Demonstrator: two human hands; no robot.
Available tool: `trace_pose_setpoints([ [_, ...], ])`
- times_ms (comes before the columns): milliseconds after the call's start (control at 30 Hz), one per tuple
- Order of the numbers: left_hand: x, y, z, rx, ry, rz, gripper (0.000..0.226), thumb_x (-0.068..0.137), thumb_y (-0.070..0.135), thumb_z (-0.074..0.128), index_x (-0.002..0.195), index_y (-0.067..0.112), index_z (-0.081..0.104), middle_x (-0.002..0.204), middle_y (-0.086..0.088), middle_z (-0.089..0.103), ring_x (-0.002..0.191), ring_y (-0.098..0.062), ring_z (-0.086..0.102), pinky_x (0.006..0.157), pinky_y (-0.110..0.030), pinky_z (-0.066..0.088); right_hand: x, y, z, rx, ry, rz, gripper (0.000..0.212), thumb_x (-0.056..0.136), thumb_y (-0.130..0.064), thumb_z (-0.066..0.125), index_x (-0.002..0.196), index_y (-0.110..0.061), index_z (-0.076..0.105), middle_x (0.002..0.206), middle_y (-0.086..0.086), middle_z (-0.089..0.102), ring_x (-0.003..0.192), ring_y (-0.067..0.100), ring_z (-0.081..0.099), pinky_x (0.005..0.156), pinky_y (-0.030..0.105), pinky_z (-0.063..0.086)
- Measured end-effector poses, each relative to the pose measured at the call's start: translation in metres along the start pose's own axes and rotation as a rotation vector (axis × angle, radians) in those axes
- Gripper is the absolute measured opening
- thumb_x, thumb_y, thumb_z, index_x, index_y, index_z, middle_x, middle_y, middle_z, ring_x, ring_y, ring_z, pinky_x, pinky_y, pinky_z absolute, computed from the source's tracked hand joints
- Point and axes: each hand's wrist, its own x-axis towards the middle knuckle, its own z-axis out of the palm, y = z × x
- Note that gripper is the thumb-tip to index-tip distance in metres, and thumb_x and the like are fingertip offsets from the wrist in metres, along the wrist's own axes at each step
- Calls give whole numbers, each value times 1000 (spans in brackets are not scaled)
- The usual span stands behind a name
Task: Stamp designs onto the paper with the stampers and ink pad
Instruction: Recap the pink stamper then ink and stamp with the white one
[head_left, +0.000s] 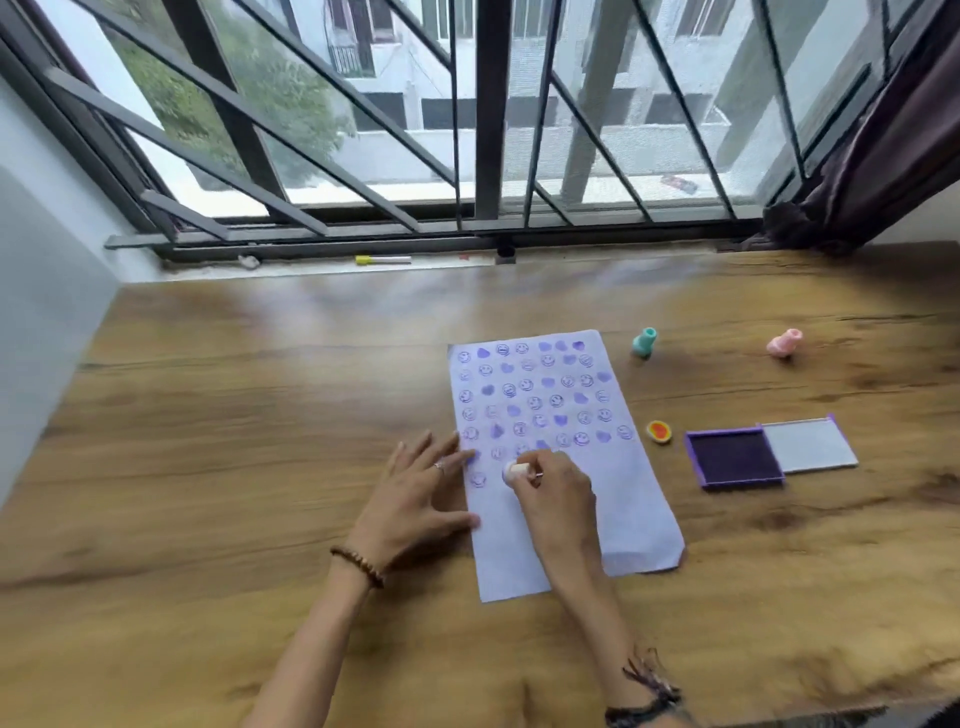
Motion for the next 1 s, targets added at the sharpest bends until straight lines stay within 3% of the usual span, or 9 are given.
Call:
trace_pose_setpoints([
  [167, -1, -6, 6, -23, 43, 39, 91, 54, 76, 37, 137, 40, 25, 153, 14, 15, 142, -13, 0, 113, -31, -8, -10, -9, 24, -235, 71, -106, 16, 92, -16, 46, 99, -7, 58, 103, 12, 58, 89, 31, 59, 72, 34, 41],
  [300, -3, -7, 6, -28, 34, 50, 80, 70, 62, 58, 138, 40, 22, 153, 16, 11, 142, -11, -4, 112, -30, -12, -10, -13, 35, -350, 126, -155, 15, 92, -12, 47, 97, -5, 59, 100, 15, 59, 84, 34, 61, 68, 37, 46],
  [433, -3, -8, 6, -49, 38, 49, 77, 72, 57, 60, 138, 40, 22, 154, 16, 10, 142, -9, -5, 113, -31, -12, -4, -19, 39, -448, 75, -148, 12, 88, -5, 50, 97, -3, 59, 100, 17, 60, 85, 34, 62, 70, 37, 48],
  [567, -2, -9, 8, -48, 43, 58, 78, 72, 57, 59, 138, 39, 21, 154, 16, 11, 142, -10, -5, 113, -30, -12, 8, -21, 31, -517, -18, -149, 16, 90, -10, 46, 98, -4, 58, 103, 16, 59, 94, 34, 59, 77, 37, 44],
  [700, -2, -10, 7, -53, 36, 61, 77, 73, 56, 60, 138, 38, 21, 154, 14, 11, 142, -11, -6, 113, -31, -12, 14, -18, 26, -492, -83, -152, 14, 86, -15, 51, 92, -6, 60, 98, 13, 60, 93, 32, 57, 74, 35, 40],
  [767, -2, -9, 6, -55, 36, 61, 77, 73, 56, 60, 138, 38, 22, 154, 14, 11, 142, -11, -6, 113, -31, -11, 18, -16, 22, -412, -92, -107, 15, 82, -16, 54, 91, -9, 64, 96, 11, 64, 91, 29, 59, 72, 31, 39],
  [833, -2, -9, 5, -47, 23, 58, 78, 73, 56, 60, 138, 37, 22, 154, 14, 11, 142, -11, -6, 113, -30, -12, 23, -12, 14, -206, -83, 6, 14, 76, -17, 62, 87, -11, 70, 92, 10, 71, 88, 25, 63, 76, 31, 47],
  [933, 0, -3, 3, -59, 35, 22, 74, 73, 57, 59, 136, 34, 28, 153, 11, 16, 142, -13, -1, 115, -34, -7, 18, 1, -11, 474, -68, 281, 11, 72, -13, 74, 81, -9, 73, 86, 8, 74, 77, 15, 66, 78, 25, 57],
  [1000, 3, 6, 0, -109, 124, -10, 65, 76, 54, 57, 132, 28, 38, 150, 7, 27, 142, -16, 7, 116, -38, 2, 15, 14, -28, 861, -32, 402, 5, 78, -9, 69, 80, -6, 71, 80, 4, 73, 71, 9, 65, 70, 16, 57],
])
